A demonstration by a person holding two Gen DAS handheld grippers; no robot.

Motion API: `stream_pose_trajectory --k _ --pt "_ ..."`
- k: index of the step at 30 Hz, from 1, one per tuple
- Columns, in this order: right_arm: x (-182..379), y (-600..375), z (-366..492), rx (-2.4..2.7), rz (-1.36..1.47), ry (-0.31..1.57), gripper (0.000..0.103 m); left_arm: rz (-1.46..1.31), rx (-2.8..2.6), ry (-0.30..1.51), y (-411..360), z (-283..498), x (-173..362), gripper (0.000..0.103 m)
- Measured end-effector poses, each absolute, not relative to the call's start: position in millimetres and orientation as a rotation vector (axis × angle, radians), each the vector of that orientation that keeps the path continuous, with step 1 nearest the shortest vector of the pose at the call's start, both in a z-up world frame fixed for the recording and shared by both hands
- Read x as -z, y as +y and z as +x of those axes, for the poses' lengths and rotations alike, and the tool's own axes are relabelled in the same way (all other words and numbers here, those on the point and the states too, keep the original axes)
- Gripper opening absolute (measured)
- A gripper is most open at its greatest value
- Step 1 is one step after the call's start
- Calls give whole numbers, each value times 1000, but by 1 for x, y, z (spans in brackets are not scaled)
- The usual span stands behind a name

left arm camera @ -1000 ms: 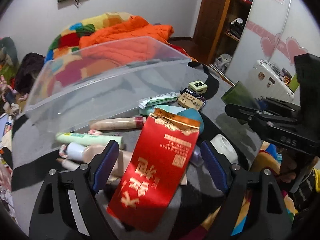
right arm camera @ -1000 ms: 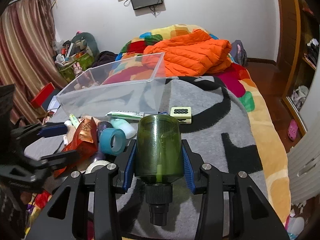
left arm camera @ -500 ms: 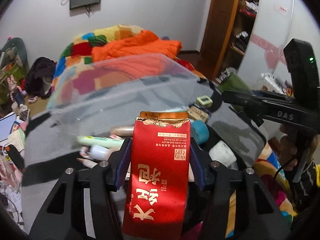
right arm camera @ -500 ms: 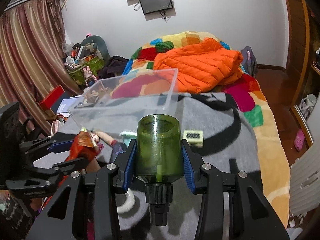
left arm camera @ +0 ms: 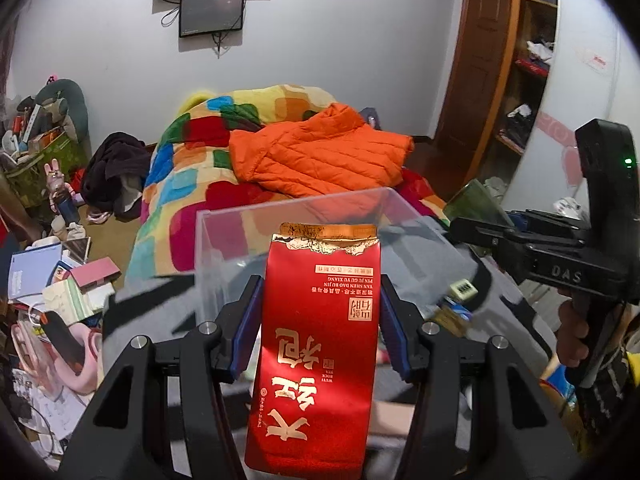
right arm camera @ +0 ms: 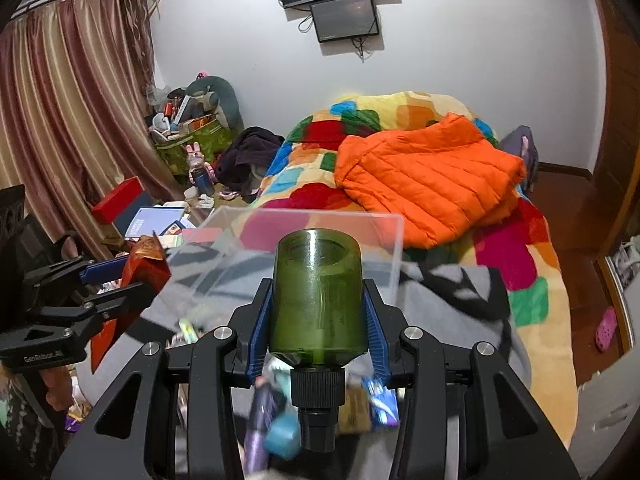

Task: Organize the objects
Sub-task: 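Carry both items over the clear box and release them inside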

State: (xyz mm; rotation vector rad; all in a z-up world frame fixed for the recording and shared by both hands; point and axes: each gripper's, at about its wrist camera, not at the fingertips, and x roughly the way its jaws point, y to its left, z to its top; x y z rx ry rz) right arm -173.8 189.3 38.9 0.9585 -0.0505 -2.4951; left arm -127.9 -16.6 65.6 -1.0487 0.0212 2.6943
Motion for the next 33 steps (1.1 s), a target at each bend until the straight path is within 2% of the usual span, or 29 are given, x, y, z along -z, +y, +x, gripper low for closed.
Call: stream_pose_trajectory --k 6,13,25,27,31,33 --pt "-26 161 -204 2477 1038 52 38 -1162 -2705 53 -21 -171 -51 54" --pt "3 145 -235 2405 1185 48 38 -1286 -2680 -9 -31 -211 -30 54" --pt "23 126 -249 2385 1261 144 38 -1375 -2596 -24 -22 -231 -7 55" --pt "26 127 -248 2387 1266 167 39 -1367 -2598 -30 -22 -226 -8 57" --pt "23 131 -241 2385 1250 154 46 -1328 -2649 19 -20 -211 -15 61" --pt "18 136 -234 2394 1222 145 48 -1296 -2679 47 -19 -201 -20 68"
